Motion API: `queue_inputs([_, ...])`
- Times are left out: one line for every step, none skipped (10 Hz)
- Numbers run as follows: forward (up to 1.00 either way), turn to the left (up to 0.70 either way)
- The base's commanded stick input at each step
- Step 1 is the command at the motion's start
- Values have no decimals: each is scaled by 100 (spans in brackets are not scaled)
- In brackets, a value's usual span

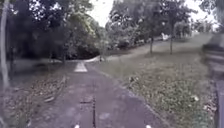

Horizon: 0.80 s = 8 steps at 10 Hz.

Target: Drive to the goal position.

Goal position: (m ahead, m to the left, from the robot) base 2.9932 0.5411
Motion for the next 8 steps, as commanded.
queue_inputs([70,35])
queue_inputs([70,35])
queue_inputs([70,31])
queue_inputs([70,22])
queue_inputs([70,14])
queue_inputs([70,5])
queue_inputs([70,0])
queue_inputs([70,0])
